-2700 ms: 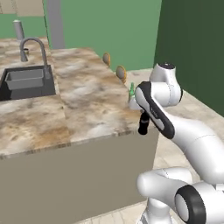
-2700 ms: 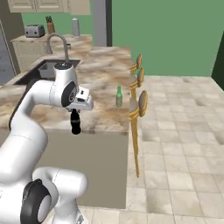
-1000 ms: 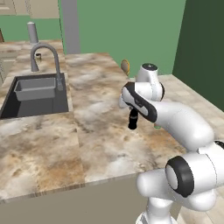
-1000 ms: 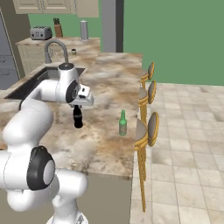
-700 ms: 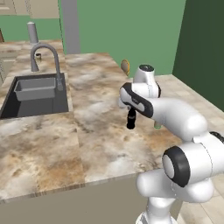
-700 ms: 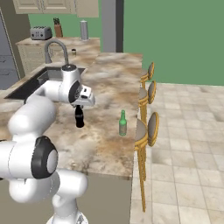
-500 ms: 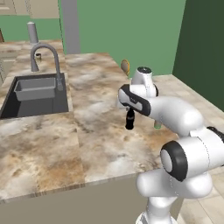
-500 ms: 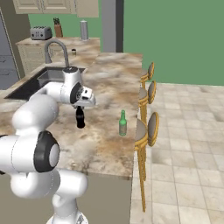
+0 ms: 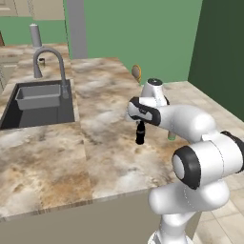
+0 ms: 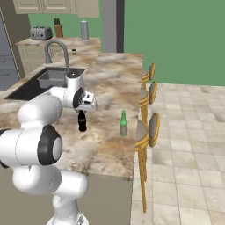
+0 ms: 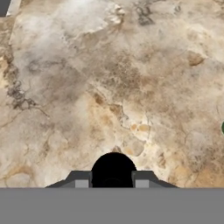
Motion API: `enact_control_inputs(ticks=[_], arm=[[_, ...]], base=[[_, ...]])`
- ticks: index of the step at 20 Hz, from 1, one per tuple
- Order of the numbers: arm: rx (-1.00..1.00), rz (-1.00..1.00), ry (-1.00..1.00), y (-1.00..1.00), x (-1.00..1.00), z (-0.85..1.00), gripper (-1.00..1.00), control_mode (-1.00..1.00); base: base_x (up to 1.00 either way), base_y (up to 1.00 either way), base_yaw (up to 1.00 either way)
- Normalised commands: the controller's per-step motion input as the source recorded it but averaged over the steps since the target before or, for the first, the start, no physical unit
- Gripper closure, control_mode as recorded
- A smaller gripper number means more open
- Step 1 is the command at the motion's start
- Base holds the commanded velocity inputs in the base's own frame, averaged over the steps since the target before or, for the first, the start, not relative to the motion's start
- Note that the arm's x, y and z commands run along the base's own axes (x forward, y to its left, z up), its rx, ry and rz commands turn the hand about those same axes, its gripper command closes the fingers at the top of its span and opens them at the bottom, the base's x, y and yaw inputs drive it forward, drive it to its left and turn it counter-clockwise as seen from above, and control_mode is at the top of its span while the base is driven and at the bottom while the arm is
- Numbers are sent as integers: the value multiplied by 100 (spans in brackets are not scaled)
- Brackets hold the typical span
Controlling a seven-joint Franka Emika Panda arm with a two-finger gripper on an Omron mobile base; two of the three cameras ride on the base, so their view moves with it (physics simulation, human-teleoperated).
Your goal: Move the drinks to the dining counter.
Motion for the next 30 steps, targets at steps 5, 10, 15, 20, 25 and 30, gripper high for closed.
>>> enact_control_inputs(ticks=[5,10,15,20,25,30], arm=[[0,0,0,0,1,-24,100,-100],[0,0,0,0,0,-21,100,-100],[0,0,0,0,0,-20,100,-100],[0,0,-4,0,0,-23,100,-100],[0,0,-5,0,0,-21,100,-100],[0,0,-4,0,0,-15,100,-100]], base=[[0,0,0],[0,0,0],[0,0,0],[0,0,0],[0,0,0],[0,0,0]])
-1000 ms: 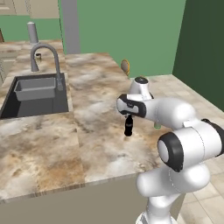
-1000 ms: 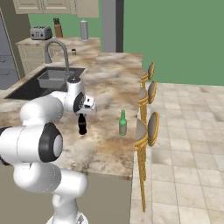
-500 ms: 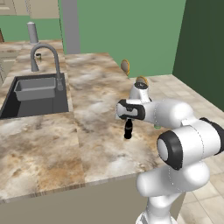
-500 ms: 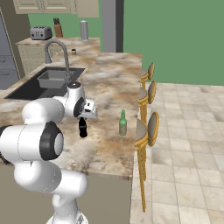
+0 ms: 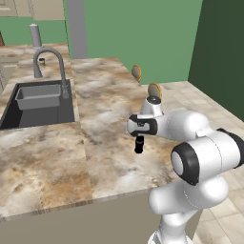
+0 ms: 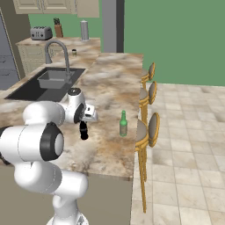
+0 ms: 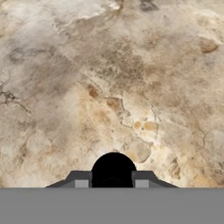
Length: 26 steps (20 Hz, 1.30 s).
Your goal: Move the drinks to the dining counter.
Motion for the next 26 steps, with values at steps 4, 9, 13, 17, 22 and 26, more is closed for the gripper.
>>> enact_control_inputs(ticks=[4,9,13,17,22,26], arm=[[0,0,-1,0,0,-3,100,-100],[0,0,-1,0,0,-4,100,-100],[0,0,0,0,0,0,-100,-100],[0,0,0,0,0,0,-100,-100],[0,0,0,0,2,7,-100,-100],[0,0,0,-10,-13,68,-100,-100]], base=[[0,0,0],[0,0,0],[0,0,0],[0,0,0],[0,0,0],[0,0,0]])
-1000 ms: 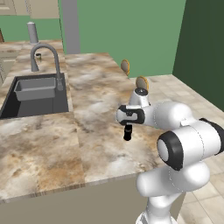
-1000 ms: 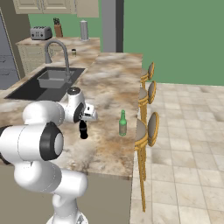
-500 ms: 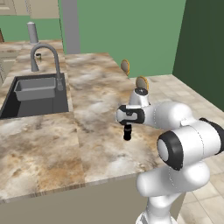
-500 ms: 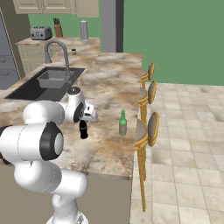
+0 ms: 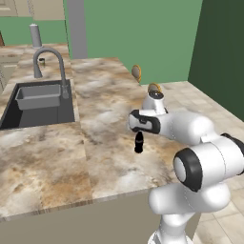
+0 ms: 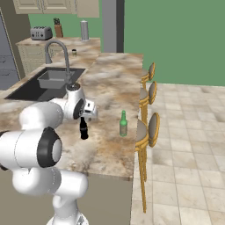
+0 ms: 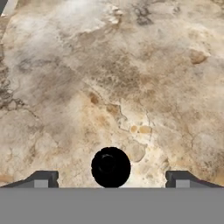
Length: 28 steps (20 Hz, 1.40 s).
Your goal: Move the drinks to the dining counter.
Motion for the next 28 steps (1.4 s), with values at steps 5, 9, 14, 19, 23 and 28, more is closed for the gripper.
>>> enact_control_inputs(ticks=[5,9,14,19,23,28], arm=[[-1,0,0,-11,-66,80,-100,-100],[0,0,0,0,-100,41,-100,-100],[0,0,2,0,-100,38,-100,-100],[0,0,10,0,-88,7,-100,-100],[0,0,8,0,-61,0,-100,-100],[0,0,0,0,-11,11,-100,-100]], base=[[0,0,0],[0,0,0],[0,0,0],[0,0,0],[0,0,0],[0,0,0]])
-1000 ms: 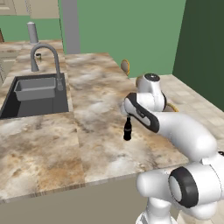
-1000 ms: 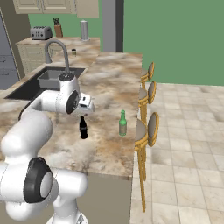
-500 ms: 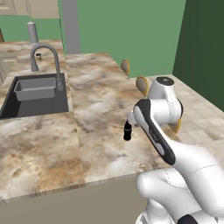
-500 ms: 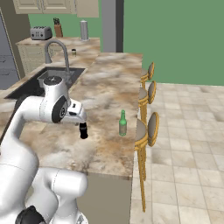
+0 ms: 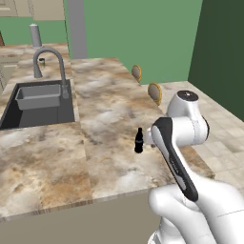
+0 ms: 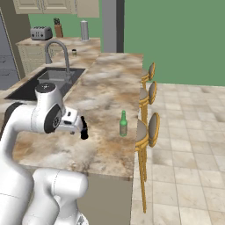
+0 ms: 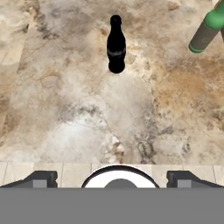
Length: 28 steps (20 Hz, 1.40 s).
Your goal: Move the drinks to the dining counter.
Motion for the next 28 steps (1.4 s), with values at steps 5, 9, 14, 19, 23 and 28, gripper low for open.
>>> enact_control_inputs(ticks=[5,9,14,19,23,28], arm=[[0,0,0,0,0,23,-100,-100],[0,0,0,2,0,8,-100,100],[0,0,0,0,0,0,-100,100],[0,0,0,0,0,0,-100,100],[0,0,0,0,0,0,-100,100],[0,0,0,0,0,0,-100,100]], base=[[0,0,0],[-4,2,0],[-82,1,-3],[-100,12,-15],[-100,84,-15],[-87,100,-6]])
